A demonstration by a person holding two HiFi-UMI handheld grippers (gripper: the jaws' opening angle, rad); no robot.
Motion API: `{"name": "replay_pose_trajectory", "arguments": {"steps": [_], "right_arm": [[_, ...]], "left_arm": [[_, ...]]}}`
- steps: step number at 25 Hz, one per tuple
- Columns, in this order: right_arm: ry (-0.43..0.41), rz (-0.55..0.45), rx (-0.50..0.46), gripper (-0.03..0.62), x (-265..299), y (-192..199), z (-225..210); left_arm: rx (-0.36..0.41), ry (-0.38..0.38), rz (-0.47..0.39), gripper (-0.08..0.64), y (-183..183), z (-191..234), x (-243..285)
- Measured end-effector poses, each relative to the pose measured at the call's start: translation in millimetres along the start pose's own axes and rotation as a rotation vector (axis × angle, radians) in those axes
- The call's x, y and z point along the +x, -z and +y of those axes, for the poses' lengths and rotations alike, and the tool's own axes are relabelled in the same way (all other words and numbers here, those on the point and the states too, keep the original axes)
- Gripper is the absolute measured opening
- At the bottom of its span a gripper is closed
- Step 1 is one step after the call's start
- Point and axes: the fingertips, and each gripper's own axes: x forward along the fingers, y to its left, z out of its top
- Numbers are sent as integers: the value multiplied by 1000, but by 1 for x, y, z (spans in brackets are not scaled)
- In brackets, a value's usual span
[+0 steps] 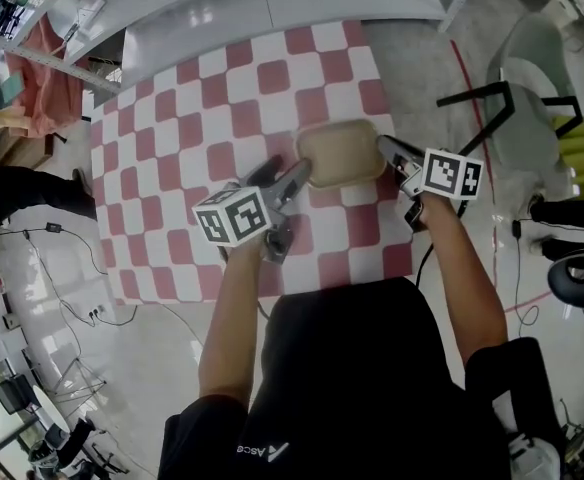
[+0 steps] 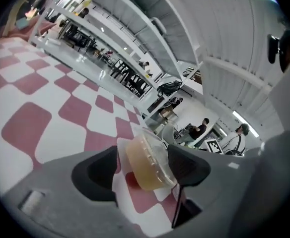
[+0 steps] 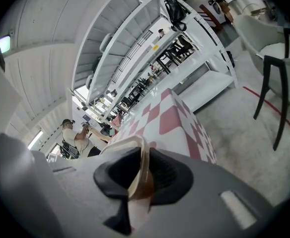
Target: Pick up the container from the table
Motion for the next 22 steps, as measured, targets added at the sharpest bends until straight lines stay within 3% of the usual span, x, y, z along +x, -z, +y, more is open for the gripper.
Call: {"name": "replay_pose_trajectory", "arguments": {"steps": [9,15,22], "right_arm": [[-20,4,-3,57,1,1,1],[-23,10,-11,57,2,0,2],[-26,9,-15,55,2,0,1]], "left_arm": [[-230,104,143,310,27,6,26],[-257,182,247,308,42,-7,36],[-302,213,268,268,48,-17,44]]}}
